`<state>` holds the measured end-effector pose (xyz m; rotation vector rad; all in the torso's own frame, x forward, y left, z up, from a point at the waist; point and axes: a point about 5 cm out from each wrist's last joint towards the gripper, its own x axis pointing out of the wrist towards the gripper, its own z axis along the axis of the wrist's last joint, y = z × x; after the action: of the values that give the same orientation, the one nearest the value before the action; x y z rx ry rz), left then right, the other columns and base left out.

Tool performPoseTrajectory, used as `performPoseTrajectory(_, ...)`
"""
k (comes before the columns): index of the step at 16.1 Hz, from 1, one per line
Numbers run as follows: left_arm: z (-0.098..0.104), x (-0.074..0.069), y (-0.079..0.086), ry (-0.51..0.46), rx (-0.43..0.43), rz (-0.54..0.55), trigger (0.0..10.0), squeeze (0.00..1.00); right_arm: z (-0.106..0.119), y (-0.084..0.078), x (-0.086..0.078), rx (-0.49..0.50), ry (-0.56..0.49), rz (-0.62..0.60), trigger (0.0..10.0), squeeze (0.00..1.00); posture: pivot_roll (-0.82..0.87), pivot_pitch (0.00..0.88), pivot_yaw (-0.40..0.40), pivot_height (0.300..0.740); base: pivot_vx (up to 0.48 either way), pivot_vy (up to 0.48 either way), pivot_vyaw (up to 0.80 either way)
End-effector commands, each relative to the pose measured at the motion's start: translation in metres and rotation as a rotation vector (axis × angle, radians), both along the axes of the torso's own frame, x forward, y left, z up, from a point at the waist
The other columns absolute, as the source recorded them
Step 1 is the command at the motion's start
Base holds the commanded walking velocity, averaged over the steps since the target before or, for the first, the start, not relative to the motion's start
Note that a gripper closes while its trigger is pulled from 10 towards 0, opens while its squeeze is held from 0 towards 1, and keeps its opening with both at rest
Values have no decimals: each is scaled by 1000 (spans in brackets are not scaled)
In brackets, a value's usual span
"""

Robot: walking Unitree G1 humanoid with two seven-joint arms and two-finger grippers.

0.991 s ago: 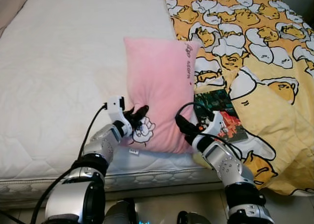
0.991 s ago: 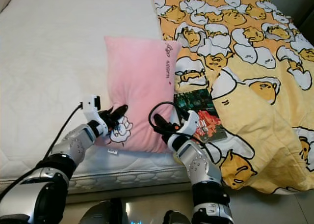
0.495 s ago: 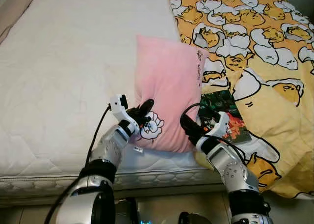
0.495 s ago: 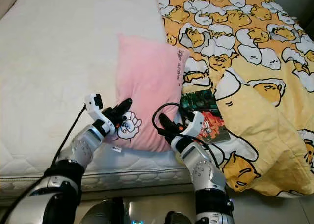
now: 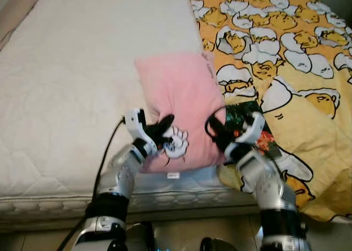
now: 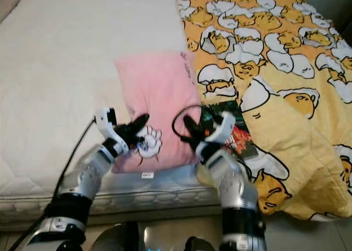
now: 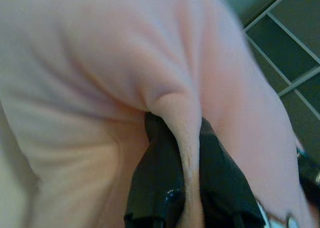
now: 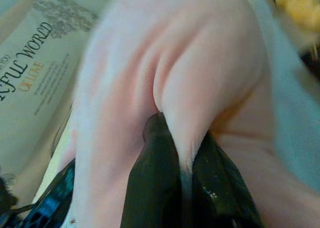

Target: Clean up the room

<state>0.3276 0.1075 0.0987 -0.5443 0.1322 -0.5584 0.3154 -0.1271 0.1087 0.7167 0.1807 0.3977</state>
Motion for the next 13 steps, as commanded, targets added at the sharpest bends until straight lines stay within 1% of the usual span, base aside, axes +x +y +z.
performPoseTrajectory(1, 17, 4, -6, -61, 41, -30, 0, 0, 27, -1, 8, -46, -120, -8, 0, 0, -49, 48, -5, 740, 0, 0, 0)
performPoseTrajectory(2, 40, 14, 2, -147, 79, 13, 0, 0, 39, -9, 15, -121, -165, -45, 0, 0, -42, 21, -8, 740, 0, 0, 0)
performPoseTrajectory(3, 47, 18, 5, -170, 95, 28, 0, 0, 41, -13, 17, -143, -181, -66, 0, 0, -36, 0, -9, 740, 0, 0, 0)
performPoseTrajectory(4, 53, 22, 8, -188, 116, 47, 0, 0, 43, -15, 19, -171, -194, -83, 0, 0, -33, 0, -8, 740, 0, 0, 0)
performPoseTrajectory(5, 62, 27, 14, -232, 174, 76, 0, 0, 46, -18, 20, -267, -235, -118, 0, 0, -29, 0, -4, 740, 0, 0, 0)
performPoseTrajectory(7, 64, 28, 19, -266, 254, 98, 0, 0, 44, -20, 19, -370, -266, -153, 0, 0, -30, 0, -3, 740, 0, 0, 0)
performPoseTrajectory(8, 63, 28, 22, -291, 331, 112, 0, 0, 38, -26, 18, -399, -257, -199, 0, 0, -26, 0, -7, 740, 0, 0, 0)
performPoseTrajectory(10, 64, 28, 22, -303, 355, 114, 0, 0, 34, -31, 16, -413, -253, -231, 0, 0, -23, 0, -10, 740, 0, 0, 0)
performPoseTrajectory(11, 65, 29, 22, -310, 352, 114, 0, 0, 32, -33, 14, -416, -249, -237, 0, 0, -24, 0, -11, 740, 0, 289, 0)
performPoseTrajectory(13, 66, 34, 20, -318, 359, 122, 0, 0, 26, -33, 15, -431, -250, -248, 0, 0, -36, 0, -6, 740, 0, 480, 0)
